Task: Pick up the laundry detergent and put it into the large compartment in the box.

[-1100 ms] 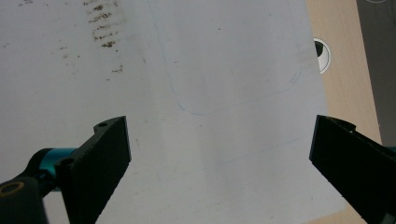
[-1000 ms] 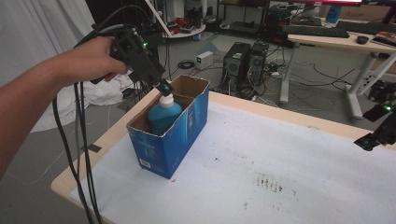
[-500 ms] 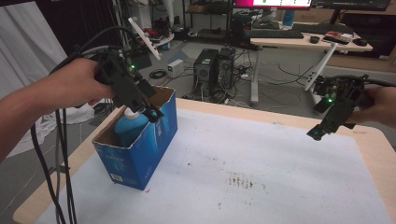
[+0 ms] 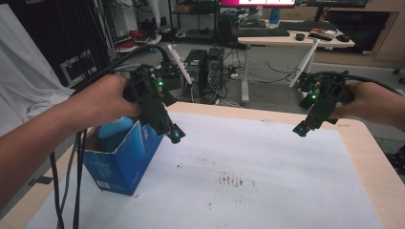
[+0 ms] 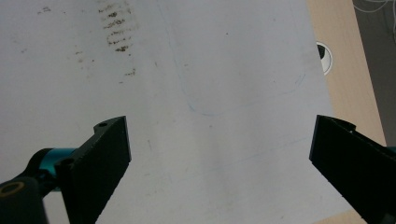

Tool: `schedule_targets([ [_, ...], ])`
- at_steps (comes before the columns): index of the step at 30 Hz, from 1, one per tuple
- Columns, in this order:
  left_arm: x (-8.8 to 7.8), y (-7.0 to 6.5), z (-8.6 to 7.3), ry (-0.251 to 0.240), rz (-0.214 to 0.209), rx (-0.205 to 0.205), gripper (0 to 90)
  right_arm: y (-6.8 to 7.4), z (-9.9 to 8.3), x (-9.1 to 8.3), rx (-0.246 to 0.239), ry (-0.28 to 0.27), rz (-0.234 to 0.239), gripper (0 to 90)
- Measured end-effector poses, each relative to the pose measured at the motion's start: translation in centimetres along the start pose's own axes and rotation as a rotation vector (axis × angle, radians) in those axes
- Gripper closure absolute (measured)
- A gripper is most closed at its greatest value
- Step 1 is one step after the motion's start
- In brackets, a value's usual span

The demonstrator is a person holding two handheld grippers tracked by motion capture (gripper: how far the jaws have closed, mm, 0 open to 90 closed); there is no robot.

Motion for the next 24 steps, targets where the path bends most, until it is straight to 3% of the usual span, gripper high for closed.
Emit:
schedule_targets([
  [3,0.6,-0.1,1.3,-0.003,0.017,-0.032,1.7,0.3,0.1,0.1,0.005,0.001,0.003,4.4],
  [4,0.8,-0.3,1.8,-0.003,-0.004,-0.012,1.7,0.3,0.1,0.1,0.0,-0.006,0.004,4.4],
  [8,1.7,-0.8,3.3,0.01,-0.026,0.01,1.7,0.6,0.2,0.3,0.014,-0.004,0.009,4.4],
  [15,4.2,-1.4,5.3,0.074,-0.039,0.045,1.7,1.1,0.2,1.0,-0.005,-0.002,0.015,4.4],
  [16,5.4,-1.5,6.0,0.094,-0.052,0.058,1.7,1.2,0.1,1.2,0.001,-0.004,0.019,4.4],
  [24,7.8,-1.6,7.0,0.126,-0.064,0.081,1.7,1.7,-0.3,2.0,-0.015,0.006,0.028,4.4],
])
Point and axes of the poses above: each handheld gripper's, and its own axes: x roughly forward along the jaws, z roughly out of its top, y roughly to its left, the point moved 7 cm from there along x, roughly forward along the jaws, and after that the axes turned 12 degrees about y, right-handed, at the moved point
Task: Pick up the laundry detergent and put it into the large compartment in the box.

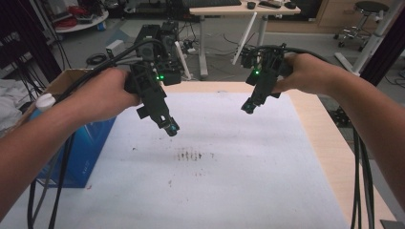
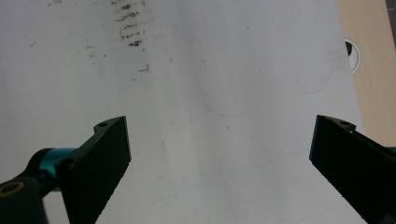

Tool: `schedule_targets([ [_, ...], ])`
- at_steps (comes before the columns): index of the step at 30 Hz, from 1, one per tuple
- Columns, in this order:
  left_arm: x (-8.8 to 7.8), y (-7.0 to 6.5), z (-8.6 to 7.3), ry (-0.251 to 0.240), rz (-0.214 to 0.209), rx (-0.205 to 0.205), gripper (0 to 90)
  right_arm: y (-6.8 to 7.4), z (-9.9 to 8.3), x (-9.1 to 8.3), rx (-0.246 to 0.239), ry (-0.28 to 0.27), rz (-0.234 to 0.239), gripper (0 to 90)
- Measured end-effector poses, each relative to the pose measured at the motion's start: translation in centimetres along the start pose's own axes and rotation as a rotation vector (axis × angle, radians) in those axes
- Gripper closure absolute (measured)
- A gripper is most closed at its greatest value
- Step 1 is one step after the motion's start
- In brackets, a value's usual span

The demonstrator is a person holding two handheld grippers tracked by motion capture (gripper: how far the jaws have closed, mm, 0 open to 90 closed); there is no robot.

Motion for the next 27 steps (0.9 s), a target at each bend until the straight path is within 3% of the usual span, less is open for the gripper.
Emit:
schedule_targets([
  [2,0.8,-0.3,0.2,0.014,-0.015,0.019,1.7,0.3,-0.2,0.3,0.004,0.01,0.005,4.4],
  [12,1.3,-1.6,0.9,0.013,-0.031,0.061,1.7,0.3,-0.6,0.7,0.007,0.005,0.008,4.4],
  [27,1.4,-2.4,0.8,0.011,-0.04,0.065,1.7,0.3,-0.8,0.7,0.01,0.009,0.012,4.4],
])
Point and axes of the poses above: each handheld gripper's, and its own axes: x roughly forward along the jaws, z roughly out of its top, y roughly to its left, the point moved 7 cm from there along x, roughly forward along the jaws, and after that the axes turned 12 degrees about y, right-handed, at the moved point
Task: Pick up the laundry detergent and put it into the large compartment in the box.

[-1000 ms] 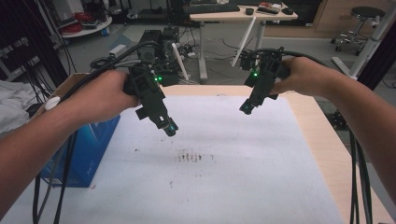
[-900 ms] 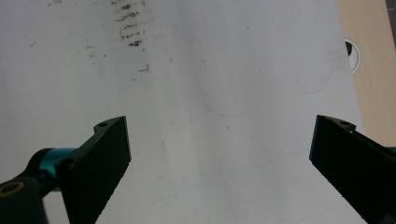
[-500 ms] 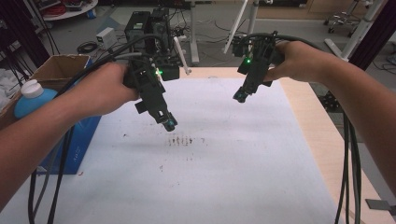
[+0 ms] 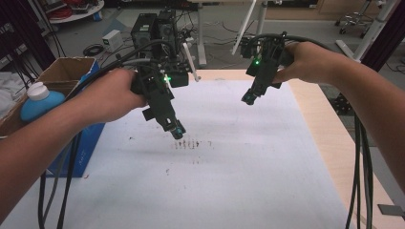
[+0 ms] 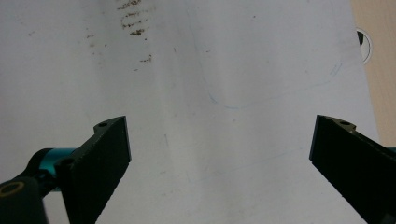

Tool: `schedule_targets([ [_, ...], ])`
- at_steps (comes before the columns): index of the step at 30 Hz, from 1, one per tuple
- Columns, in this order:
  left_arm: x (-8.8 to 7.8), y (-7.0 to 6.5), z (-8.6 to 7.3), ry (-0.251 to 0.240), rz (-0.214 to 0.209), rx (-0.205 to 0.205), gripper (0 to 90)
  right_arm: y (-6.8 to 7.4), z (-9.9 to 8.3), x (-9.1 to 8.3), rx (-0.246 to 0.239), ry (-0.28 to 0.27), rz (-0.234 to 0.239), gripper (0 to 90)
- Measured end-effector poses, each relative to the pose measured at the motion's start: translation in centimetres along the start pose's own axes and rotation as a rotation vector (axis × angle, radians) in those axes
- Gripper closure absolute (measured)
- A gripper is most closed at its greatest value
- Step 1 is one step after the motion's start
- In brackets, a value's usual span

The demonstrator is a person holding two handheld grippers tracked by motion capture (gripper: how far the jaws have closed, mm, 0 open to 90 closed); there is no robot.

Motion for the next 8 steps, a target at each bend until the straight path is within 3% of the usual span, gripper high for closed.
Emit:
schedule_targets([
  [8,0.08,0.2,-0.09,-0.009,-0.006,-0.006,1.7,0.25,0.02,-0.06,-0.002,-0.009,-0.001,4.3],
])
Point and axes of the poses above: each handheld gripper's, and its own axes: x roughly forward along the jaws, z roughly out of its top, y roughly to its left, the point moved 7 cm from there along x, roughly forward along the jaws, and after that the axes turned 12 degrees about y, right-handed, at the moved point
